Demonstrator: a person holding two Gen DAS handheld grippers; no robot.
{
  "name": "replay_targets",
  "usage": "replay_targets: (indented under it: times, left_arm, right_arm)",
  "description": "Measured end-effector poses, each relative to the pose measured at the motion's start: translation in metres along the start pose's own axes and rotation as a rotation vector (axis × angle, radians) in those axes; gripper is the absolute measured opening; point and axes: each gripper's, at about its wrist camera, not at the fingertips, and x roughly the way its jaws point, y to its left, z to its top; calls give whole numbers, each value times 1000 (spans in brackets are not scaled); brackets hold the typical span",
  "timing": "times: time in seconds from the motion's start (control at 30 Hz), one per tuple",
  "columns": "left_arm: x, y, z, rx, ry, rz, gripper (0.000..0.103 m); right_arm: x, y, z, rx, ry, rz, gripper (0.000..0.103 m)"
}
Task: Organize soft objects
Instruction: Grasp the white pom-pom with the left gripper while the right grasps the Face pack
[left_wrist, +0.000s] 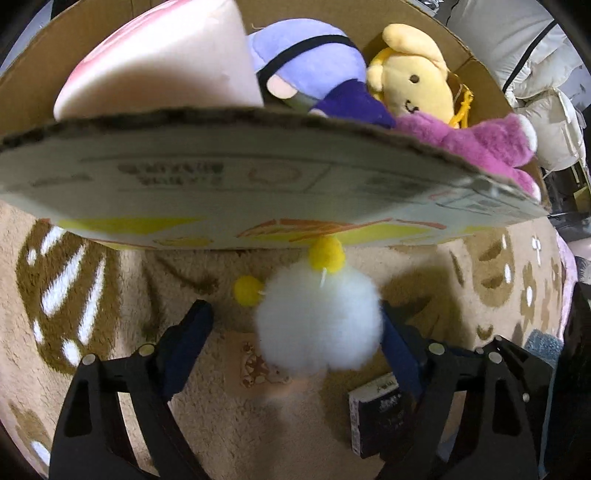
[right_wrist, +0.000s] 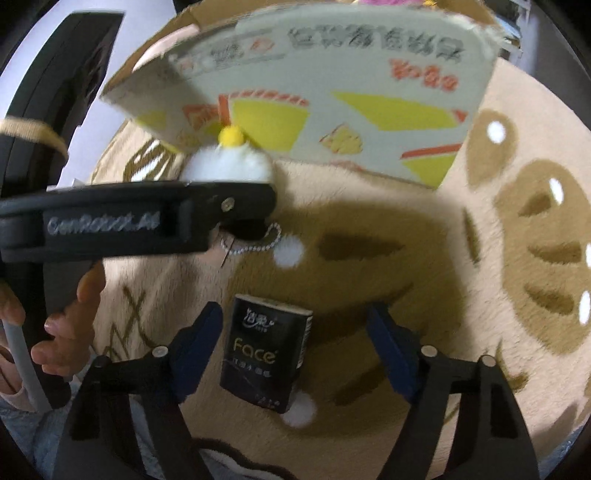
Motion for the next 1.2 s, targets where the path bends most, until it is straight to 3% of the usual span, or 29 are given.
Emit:
replay_targets:
  times: [0.17, 0.37, 0.53, 0.67, 0.73, 1.0, 1.2]
  left_arm:
    - [3, -2, 0, 8, -14, 32, 79]
    - [0, -1, 0, 6, -5, 27, 68]
    - [-4, -1, -2, 14, 21, 32, 62]
    - [-4, -6, -11, 19, 28, 36, 44]
    - [-5, -7, -13, 14, 26, 30, 40]
    - [-13, 6, -26, -17, 39, 36, 38]
    - [-27, 6, -38, -6, -10, 79, 38]
  right_arm:
    - [7, 15, -2, -33, 14, -40, 82]
    - [10, 24, -7, -44, 16, -91, 53]
    - [10, 27, -8, -27, 14, -76, 53]
    - [-3, 12, -10, -21, 17, -75, 54]
    - [-3, 13, -10, -27, 29, -88, 54]
    - [-12, -2, -7, -30, 39, -97, 51]
    - [-27, -5, -10, -64, -46, -139, 50]
